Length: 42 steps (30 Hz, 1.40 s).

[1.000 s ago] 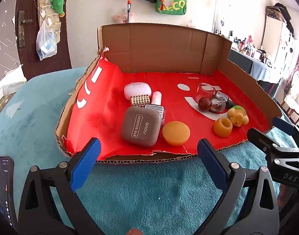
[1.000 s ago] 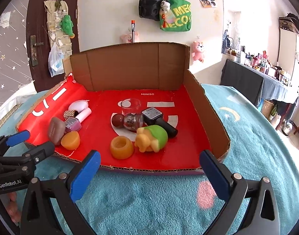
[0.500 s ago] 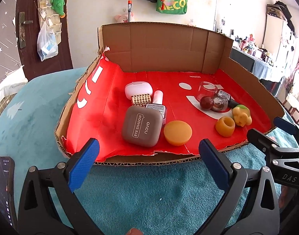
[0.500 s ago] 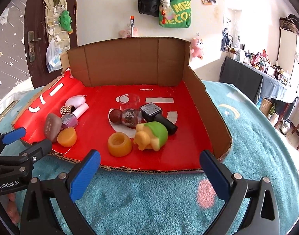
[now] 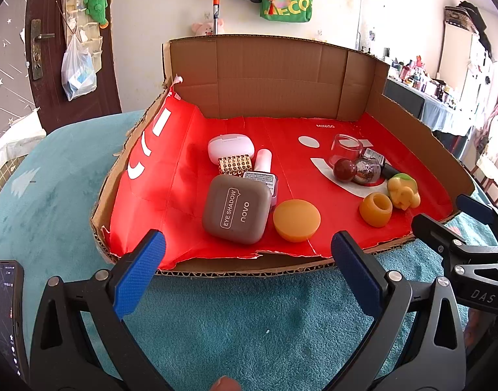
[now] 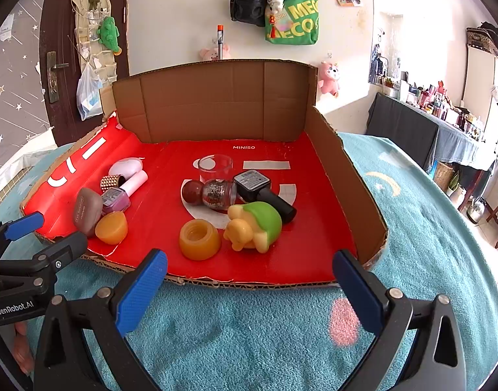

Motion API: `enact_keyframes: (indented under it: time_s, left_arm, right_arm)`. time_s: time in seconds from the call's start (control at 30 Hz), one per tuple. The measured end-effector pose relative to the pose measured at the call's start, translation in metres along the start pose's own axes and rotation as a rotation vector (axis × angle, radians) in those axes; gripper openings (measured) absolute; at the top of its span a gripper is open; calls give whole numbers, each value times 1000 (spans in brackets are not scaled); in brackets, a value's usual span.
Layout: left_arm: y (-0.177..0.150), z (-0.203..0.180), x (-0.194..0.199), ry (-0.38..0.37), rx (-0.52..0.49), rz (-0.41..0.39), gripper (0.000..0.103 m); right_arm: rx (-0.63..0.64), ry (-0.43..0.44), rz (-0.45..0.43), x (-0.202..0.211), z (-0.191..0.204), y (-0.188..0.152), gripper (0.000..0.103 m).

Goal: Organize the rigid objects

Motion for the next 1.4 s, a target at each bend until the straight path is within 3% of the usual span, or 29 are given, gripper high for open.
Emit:
enact_keyframes:
  time_s: [0.23, 0.43, 0.7, 1.03, 1.4]
  left_arm:
    - [-1, -1, 8, -54, 0, 25, 103]
    - [-11, -9, 28, -54, -34, 9, 103]
    - [-40, -15, 33, -82, -38, 83, 103]
    - [-61, 0, 19, -39, 0, 170, 103]
    - [-63, 1, 14, -2, -12, 191, 103]
  right_arm:
    - [-14, 19, -42, 15, -3, 4, 103]
    - [-24, 48, -57, 36, -8, 3, 103]
    - [6, 70, 25, 37, -2, -23, 103]
    - [-1, 62, 118, 17, -7, -56, 103]
    - [-12, 68, 157, 11, -9, -60, 103]
Point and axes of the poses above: each gripper's, at about its wrist camera, not at the fingertips, and x roughly against the way its jaws point, z to its left, y to its top, the point moved 5 cm from there along -x, roughly the way its jaws point, and after that the axes turned 9 degrees about x, right-handed, at the moved point
